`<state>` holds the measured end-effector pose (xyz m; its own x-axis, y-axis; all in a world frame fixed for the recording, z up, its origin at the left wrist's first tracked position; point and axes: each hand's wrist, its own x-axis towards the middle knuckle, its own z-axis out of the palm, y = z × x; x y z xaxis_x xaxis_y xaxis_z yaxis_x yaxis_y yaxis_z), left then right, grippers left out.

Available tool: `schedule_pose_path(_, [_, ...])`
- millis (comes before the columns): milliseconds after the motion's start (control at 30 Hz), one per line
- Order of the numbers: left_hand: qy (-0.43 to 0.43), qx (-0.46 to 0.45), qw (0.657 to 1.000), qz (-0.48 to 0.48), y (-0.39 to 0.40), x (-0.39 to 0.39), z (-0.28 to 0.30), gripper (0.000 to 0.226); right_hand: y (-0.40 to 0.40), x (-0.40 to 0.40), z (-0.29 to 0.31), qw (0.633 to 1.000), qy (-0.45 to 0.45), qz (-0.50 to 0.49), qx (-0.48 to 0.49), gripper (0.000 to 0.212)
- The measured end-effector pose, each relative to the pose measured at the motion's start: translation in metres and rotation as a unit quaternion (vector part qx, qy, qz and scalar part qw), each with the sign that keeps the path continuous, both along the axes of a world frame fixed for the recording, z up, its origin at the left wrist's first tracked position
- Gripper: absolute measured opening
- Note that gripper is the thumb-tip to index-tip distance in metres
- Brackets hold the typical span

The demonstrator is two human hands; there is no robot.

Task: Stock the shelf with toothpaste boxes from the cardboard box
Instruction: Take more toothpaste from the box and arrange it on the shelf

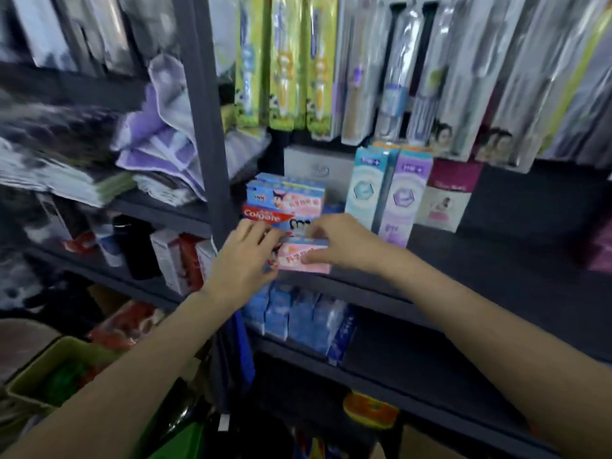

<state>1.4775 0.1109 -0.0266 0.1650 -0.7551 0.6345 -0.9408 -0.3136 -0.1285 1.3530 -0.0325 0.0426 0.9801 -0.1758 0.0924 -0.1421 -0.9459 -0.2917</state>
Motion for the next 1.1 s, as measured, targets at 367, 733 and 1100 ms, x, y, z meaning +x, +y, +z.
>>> schedule_pose_path(367, [-0.12, -0.029, 0.985, 0.12, -0.056, 0.06, 0.036, 0.055, -0.038, 0.108, 0.031, 0.991, 0.09, -0.072, -0.062, 0.101])
schedule_pose_path(733, [0.053, 0.026, 0.991, 0.118, -0.089, 0.091, 0.025, 0.07, -0.063, 0.135, 0.017, 0.983, 0.141, -0.092, -0.078, 0.102])
schedule_pose_path(1100, [0.068, -0.048, 0.993, 0.087, -0.07, 0.084, -0.002, 0.077, -0.056, 0.121, -0.002, 0.984, 0.04, -0.03, -0.173, 0.07])
